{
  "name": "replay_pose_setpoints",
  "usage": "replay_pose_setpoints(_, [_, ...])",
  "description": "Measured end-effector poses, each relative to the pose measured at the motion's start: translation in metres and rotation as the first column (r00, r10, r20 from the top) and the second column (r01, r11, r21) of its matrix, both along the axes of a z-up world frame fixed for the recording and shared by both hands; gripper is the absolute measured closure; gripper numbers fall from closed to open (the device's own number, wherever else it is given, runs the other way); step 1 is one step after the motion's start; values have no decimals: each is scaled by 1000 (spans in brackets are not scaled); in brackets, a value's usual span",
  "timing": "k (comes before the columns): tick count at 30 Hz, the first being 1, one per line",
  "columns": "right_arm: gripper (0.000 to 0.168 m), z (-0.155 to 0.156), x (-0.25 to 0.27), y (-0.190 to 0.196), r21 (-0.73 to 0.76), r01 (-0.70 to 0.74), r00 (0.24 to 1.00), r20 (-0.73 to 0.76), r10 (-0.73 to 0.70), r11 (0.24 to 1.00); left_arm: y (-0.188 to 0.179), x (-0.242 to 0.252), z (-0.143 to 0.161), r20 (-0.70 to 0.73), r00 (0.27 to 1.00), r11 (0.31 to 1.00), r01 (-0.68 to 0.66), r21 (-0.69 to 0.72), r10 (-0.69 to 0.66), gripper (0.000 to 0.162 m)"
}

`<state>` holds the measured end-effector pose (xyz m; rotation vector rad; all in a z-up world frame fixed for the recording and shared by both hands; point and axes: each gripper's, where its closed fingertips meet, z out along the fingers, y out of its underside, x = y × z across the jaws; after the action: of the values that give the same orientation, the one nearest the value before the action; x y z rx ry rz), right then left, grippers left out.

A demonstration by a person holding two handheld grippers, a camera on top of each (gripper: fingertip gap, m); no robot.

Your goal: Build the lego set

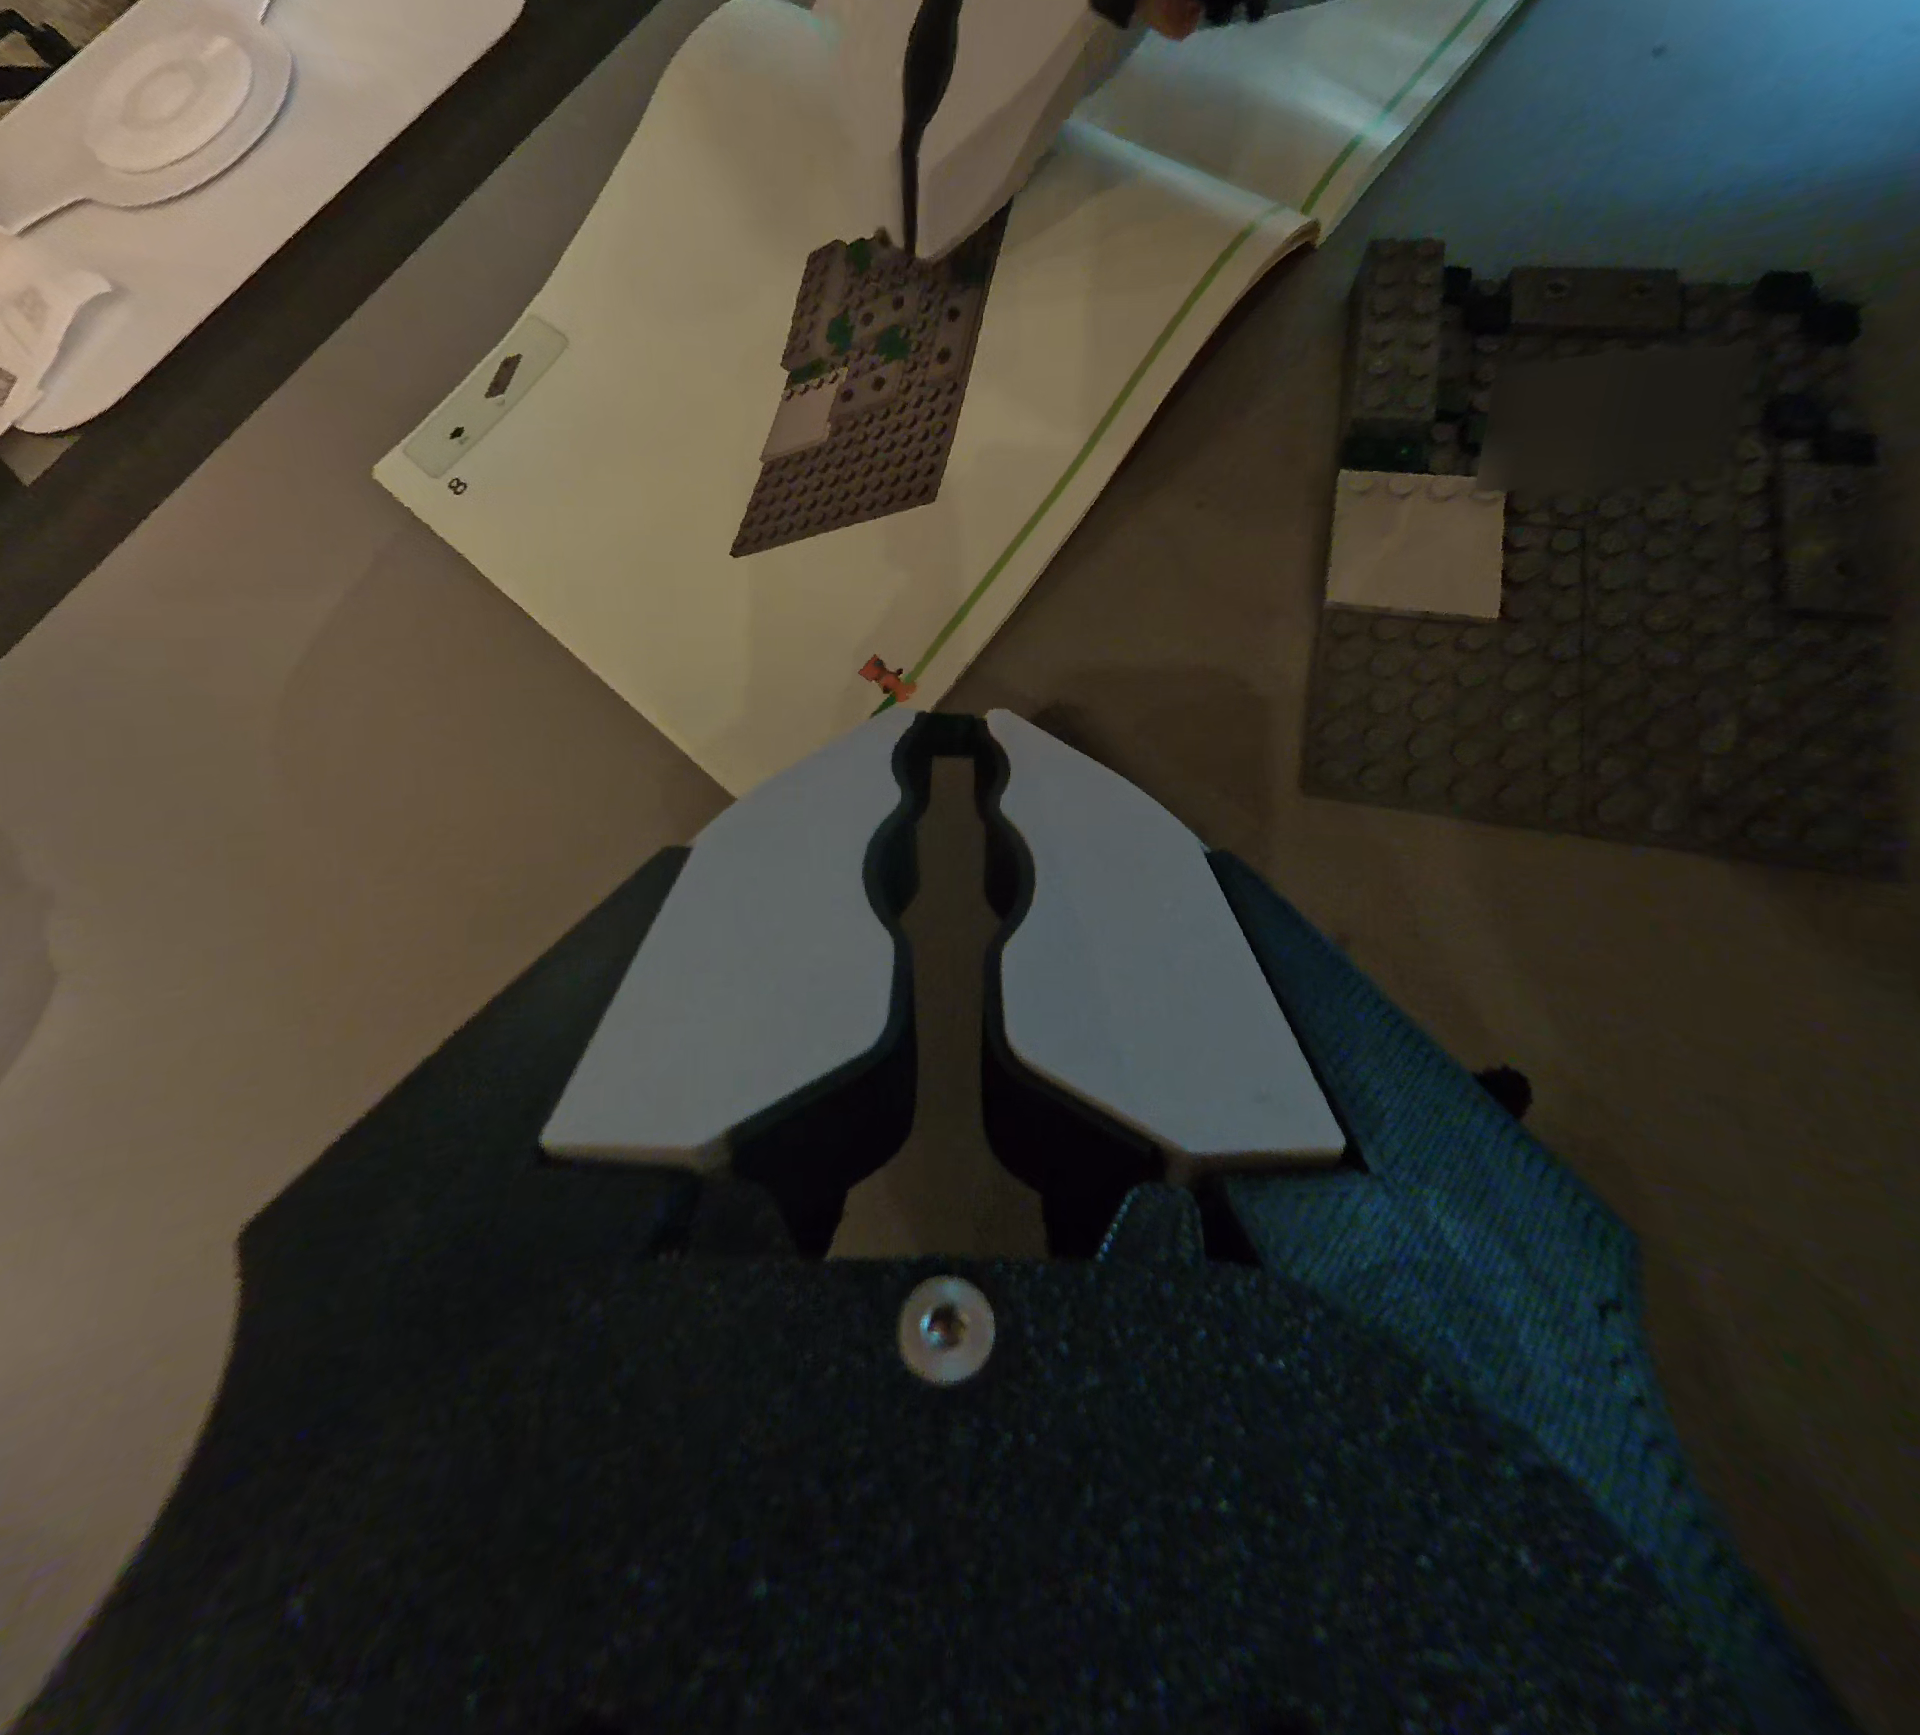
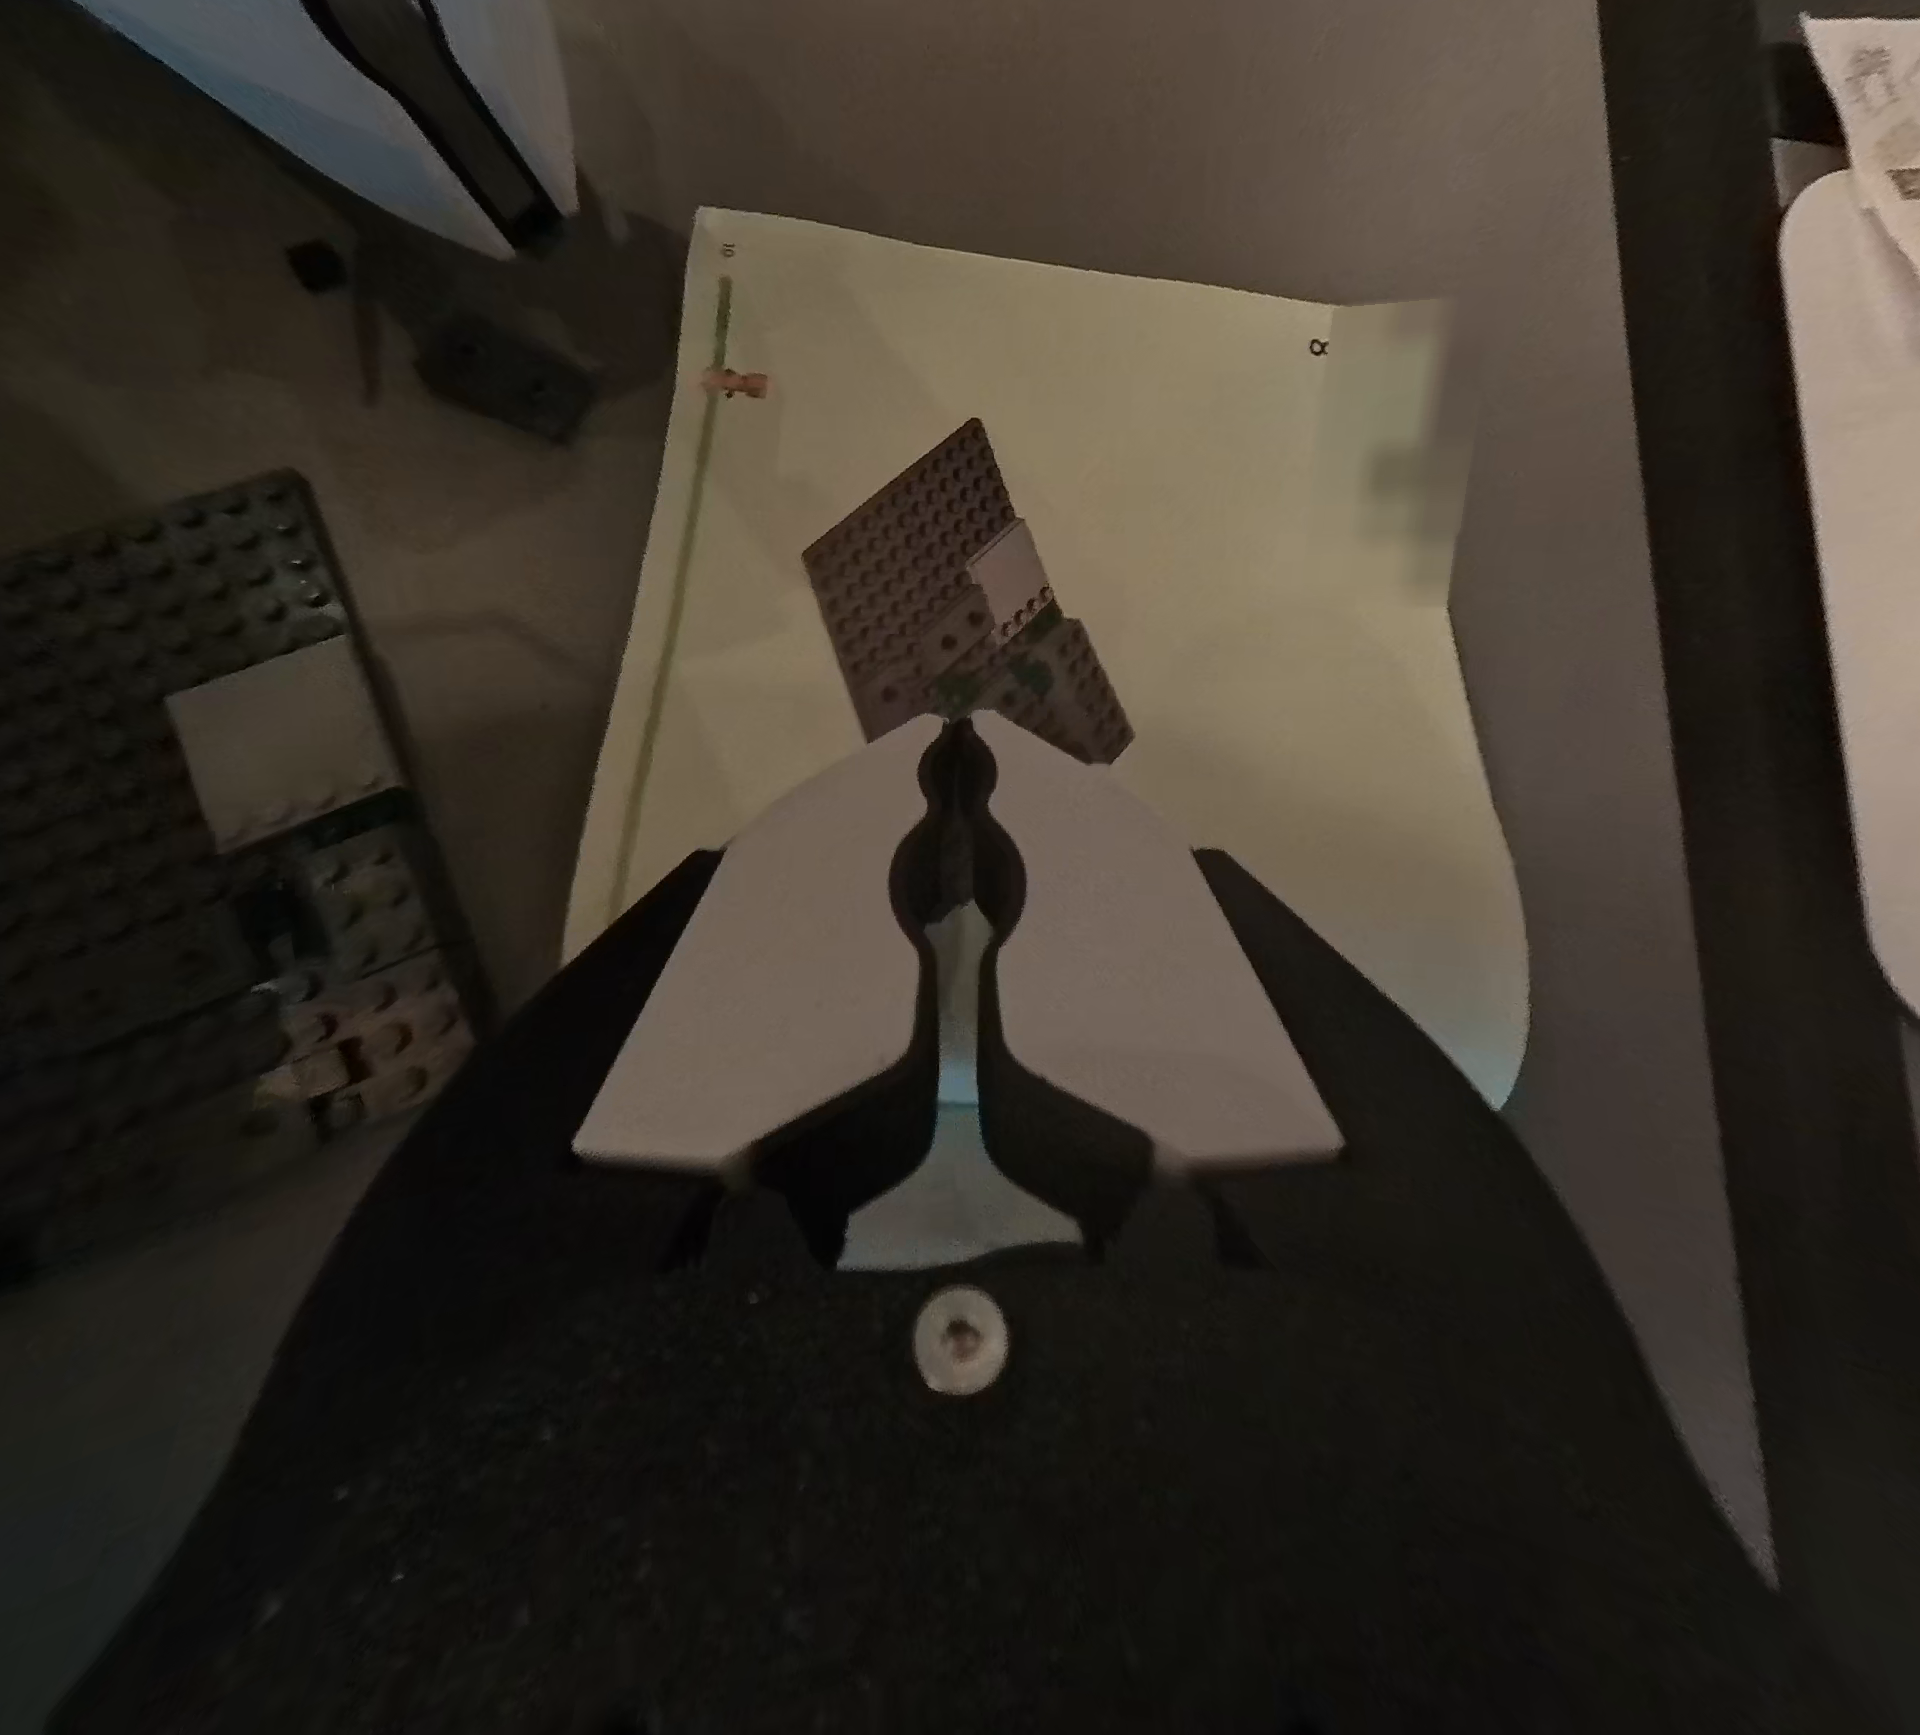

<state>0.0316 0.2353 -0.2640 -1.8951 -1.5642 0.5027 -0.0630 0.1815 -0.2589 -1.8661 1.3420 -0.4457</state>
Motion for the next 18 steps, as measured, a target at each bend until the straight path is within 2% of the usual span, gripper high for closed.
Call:
replay_pose_setpoints(8, [168,0,3,-12,11,23,999,-25,-22,1000,-4,4,-1,-5,1000,1000,18,3,-18,155])
replay_pose_setpoints(18, [168,-2,-4,-6,22,21,1000,-19,-21,1000,-6,5,-2,-9,1000,1000,28,5,-28,155])
